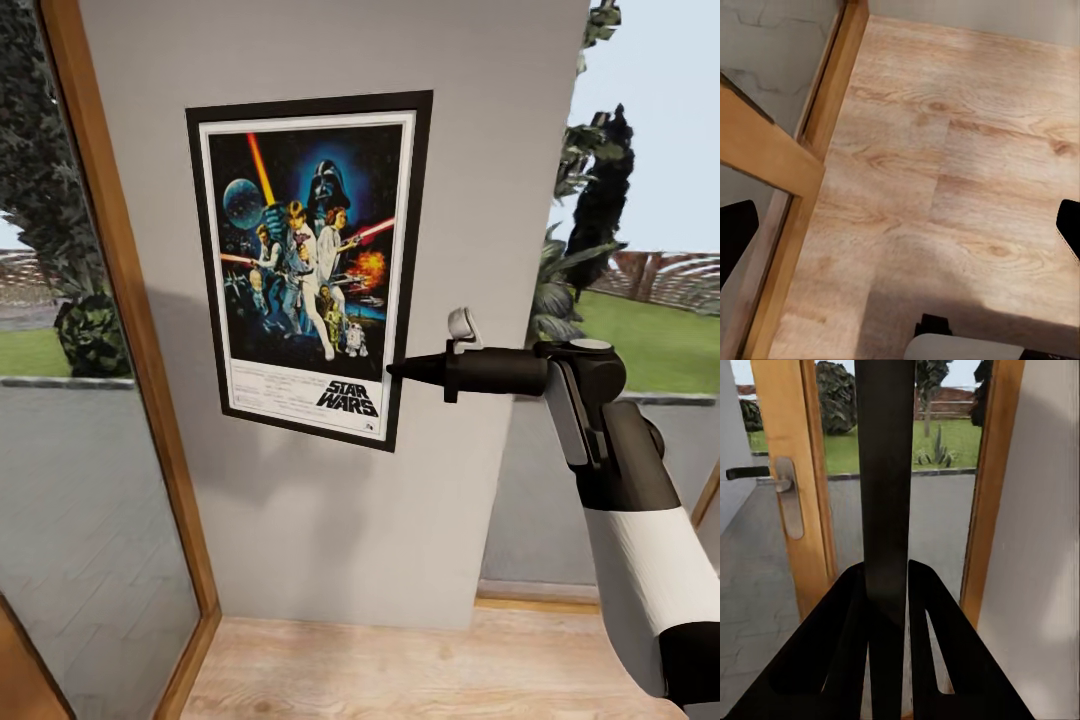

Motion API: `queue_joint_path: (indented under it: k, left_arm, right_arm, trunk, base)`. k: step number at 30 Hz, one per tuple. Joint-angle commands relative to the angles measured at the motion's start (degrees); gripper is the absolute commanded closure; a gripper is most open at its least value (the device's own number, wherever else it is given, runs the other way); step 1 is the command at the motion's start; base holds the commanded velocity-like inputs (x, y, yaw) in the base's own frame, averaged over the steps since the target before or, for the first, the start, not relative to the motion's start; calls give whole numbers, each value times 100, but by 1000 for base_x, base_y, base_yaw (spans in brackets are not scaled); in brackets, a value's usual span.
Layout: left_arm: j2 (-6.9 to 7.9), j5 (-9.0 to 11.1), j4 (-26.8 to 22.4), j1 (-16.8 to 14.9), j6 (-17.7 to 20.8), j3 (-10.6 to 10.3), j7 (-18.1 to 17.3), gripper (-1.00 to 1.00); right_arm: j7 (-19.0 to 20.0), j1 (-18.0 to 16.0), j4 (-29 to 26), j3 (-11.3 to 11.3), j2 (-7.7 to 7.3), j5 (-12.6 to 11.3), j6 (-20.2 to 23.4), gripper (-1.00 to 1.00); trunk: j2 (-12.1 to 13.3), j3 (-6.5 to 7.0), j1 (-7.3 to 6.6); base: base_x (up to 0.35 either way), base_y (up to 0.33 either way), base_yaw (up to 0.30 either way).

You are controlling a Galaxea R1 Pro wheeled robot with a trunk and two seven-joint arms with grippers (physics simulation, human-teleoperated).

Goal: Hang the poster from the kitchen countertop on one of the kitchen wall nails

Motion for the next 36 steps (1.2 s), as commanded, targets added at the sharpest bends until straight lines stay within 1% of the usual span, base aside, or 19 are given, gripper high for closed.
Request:
queue_joint_path:
  k: [1, 36]
  left_arm:
    - [0, -1, -4, 4, -11, 4, -1, -100]
    - [1, -1, -1, 2, -11, 4, -1, -100]
  right_arm:
    - [4, -2, 1, 6, -4, -33, 45, 100]
    - [13, -2, -7, 6, -13, -39, 45, 100]
  trunk:
    - [-2, 0, 5]
    - [-2, 0, 5]
  base:
    - [336, 0, 0]
    - [332, 0, 0]
